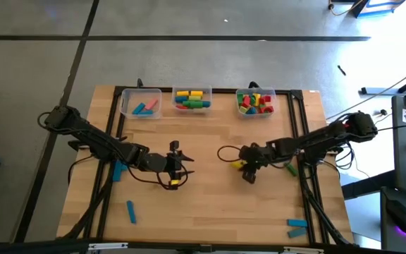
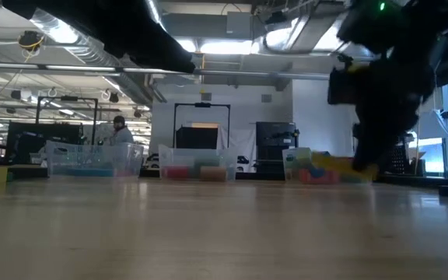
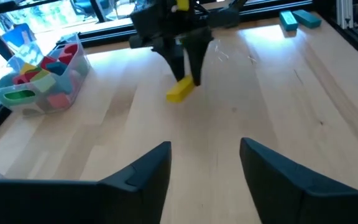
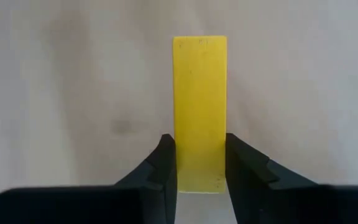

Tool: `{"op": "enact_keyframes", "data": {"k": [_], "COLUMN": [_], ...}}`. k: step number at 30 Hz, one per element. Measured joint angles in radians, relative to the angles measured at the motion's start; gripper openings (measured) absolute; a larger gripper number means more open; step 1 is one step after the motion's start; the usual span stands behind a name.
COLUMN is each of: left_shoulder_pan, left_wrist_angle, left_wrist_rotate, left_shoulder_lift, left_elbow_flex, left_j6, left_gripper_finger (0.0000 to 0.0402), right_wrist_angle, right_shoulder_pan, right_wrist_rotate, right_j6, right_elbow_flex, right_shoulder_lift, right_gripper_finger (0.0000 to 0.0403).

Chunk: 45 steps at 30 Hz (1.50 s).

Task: Sort blocks by size
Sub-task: Put the yellow rectangular block into the left transparent bin

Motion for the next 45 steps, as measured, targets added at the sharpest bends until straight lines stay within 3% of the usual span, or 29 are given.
{"op": "enact_keyframes", "data": {"k": [9,25,35,39,45], "left_shoulder_pan": [0.003,0.020,0.060,0.061,0.059], "left_wrist_angle": [0.079,0.131,0.131,0.130,0.148], "left_wrist_rotate": [0.038,0.100,0.329,0.340,0.340], "left_shoulder_lift": [0.069,0.336,0.424,0.425,0.425], "left_elbow_flex": [0.003,0.258,0.339,0.343,0.344], "left_j6": [0.119,0.512,0.546,0.554,0.582], "left_gripper_finger": [0.0258,0.0253,0.0253,0.0230,0.0147], "right_wrist_angle": [0.329,0.585,0.633,0.640,0.649], "right_shoulder_pan": [0.076,0.079,0.078,0.077,0.077], "right_wrist_rotate": [-0.088,-0.194,-0.238,-0.242,-0.242], "right_j6": [-0.001,-0.030,-0.053,-0.055,-0.054], "right_elbow_flex": [0.004,0.005,0.006,0.005,0.005], "right_shoulder_lift": [0.002,0.081,0.098,0.099,0.099], "right_gripper_finger": [0.0101,0.0102,0.0103,0.0103,0.0103]}}
